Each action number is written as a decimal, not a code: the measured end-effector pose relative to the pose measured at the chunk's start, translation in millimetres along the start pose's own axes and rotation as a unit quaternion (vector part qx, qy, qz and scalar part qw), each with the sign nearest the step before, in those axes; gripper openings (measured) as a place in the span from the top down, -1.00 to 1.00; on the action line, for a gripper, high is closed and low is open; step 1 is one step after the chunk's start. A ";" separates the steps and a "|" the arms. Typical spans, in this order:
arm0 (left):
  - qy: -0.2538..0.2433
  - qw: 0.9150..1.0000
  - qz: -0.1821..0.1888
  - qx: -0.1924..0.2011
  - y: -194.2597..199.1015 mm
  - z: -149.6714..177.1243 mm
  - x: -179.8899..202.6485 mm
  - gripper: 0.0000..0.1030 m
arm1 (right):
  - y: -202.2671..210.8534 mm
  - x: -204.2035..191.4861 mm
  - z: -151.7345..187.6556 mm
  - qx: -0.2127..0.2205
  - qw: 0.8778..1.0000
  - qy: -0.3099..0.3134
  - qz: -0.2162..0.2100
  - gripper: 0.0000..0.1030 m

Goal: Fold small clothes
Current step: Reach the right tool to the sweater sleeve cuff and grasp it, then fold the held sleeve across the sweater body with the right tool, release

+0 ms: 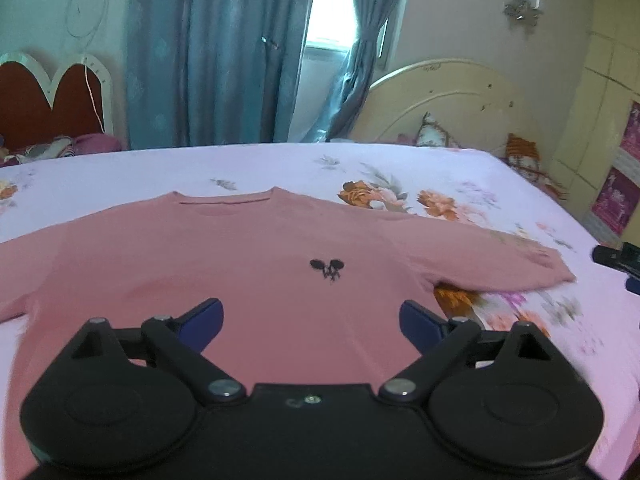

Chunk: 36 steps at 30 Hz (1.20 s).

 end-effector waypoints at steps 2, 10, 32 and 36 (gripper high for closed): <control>-0.006 1.000 -0.010 -0.009 -24.8 -9.5 14.8 -0.82 | -30.3 26.2 -7.0 -0.013 1.000 -0.018 0.005 -0.25; -0.025 0.997 -0.040 -0.054 -98.4 -16.1 59.5 -0.85 | -135.5 125.6 -3.6 -0.074 0.991 -0.106 0.032 0.06; -0.014 0.995 -0.082 -0.051 -115.8 -47.6 5.9 -0.94 | -213.3 161.7 -7.0 -0.135 0.982 -0.118 0.060 0.87; -0.004 0.994 -0.097 -0.045 -106.5 -43.6 -43.7 -0.95 | -189.7 111.5 -35.3 -0.088 0.992 -0.085 0.031 0.87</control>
Point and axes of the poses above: each gripper's, at about its wrist camera, not at the fingertips, and y roughly against the way its jaws point, x to its right, z to its underside, the point moved 4 cm from there along -y, roughly the way its jaws point, and after that the axes turned 7 degrees about y, right-handed, at the moved point
